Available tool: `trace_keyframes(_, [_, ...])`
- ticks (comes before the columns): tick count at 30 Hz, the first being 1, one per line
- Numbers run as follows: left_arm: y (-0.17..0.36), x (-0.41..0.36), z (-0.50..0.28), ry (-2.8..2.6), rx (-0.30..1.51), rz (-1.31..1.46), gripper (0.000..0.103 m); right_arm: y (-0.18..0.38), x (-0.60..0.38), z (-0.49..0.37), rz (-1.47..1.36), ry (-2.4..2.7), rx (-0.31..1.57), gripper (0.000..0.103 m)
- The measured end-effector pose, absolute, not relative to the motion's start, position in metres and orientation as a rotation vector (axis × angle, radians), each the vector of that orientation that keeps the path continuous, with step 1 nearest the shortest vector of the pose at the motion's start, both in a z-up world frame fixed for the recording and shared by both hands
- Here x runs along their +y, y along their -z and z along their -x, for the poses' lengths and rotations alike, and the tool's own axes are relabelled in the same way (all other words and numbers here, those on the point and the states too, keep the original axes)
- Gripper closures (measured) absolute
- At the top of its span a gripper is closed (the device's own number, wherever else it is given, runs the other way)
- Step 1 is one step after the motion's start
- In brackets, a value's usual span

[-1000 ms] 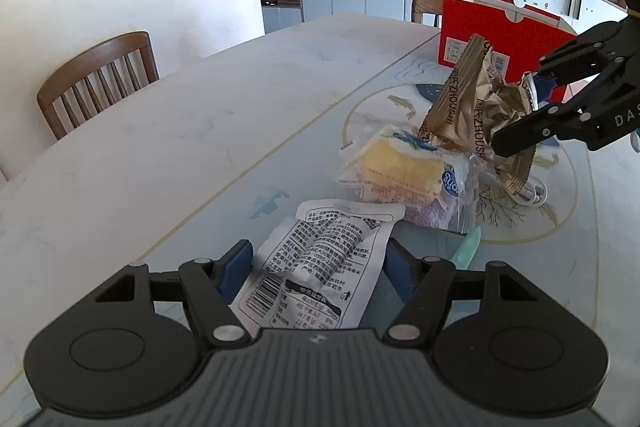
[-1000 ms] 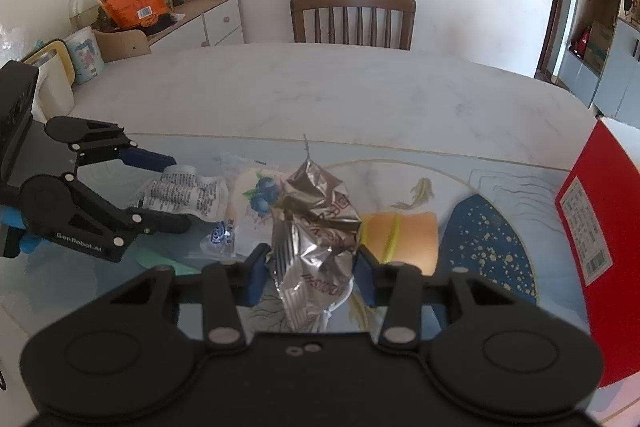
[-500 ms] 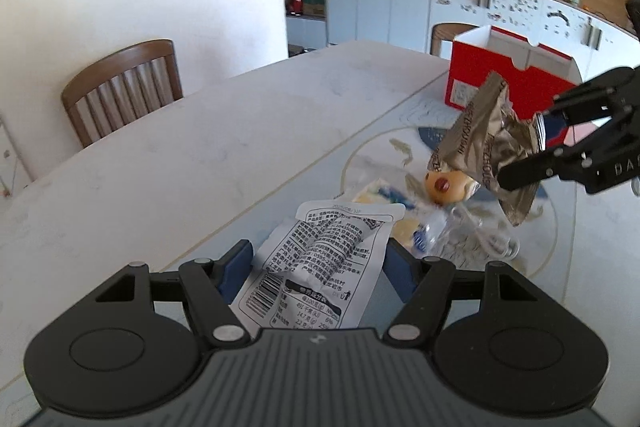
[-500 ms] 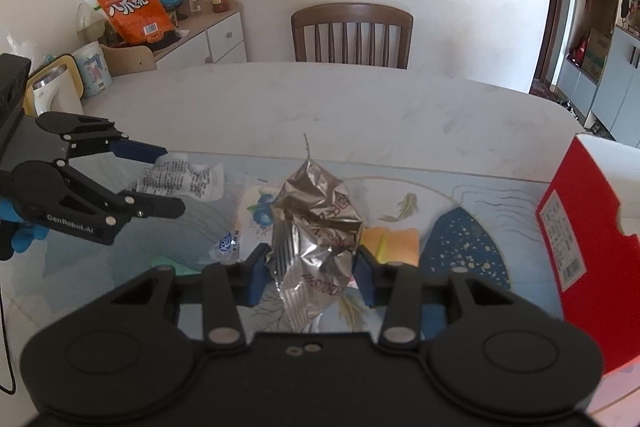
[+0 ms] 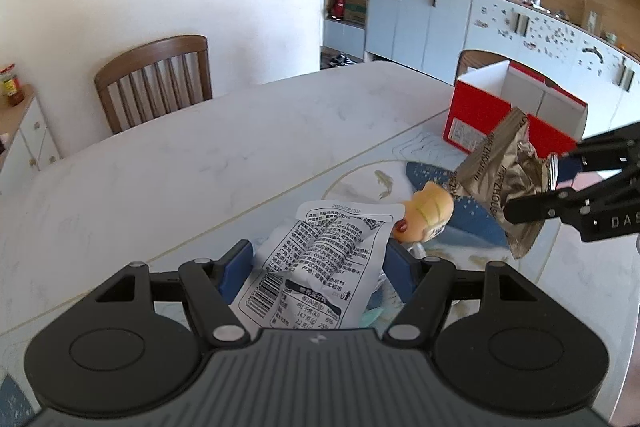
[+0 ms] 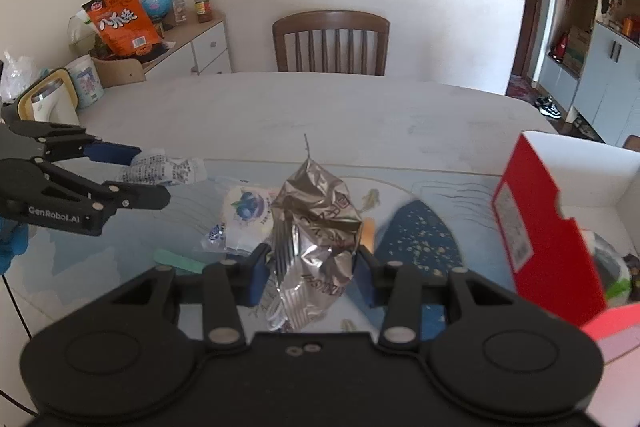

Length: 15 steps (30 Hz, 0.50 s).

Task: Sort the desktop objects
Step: 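Lift the white packet and silver foil bag off the table with both grippers, then carry the white packet and silver foil bag into the red shoebox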

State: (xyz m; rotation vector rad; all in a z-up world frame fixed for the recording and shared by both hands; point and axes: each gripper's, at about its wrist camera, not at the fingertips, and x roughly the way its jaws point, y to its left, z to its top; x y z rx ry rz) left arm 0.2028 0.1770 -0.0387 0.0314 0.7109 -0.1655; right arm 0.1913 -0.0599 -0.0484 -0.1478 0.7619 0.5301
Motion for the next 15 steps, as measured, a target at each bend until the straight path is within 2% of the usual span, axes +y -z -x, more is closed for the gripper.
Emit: trace_keyframes(15, [-0.014,0.119,-0.172,0.139,0.662,0.057,0.033,0.014,-0.108,-0.168,0.081,-0.493,0.711,0.059])
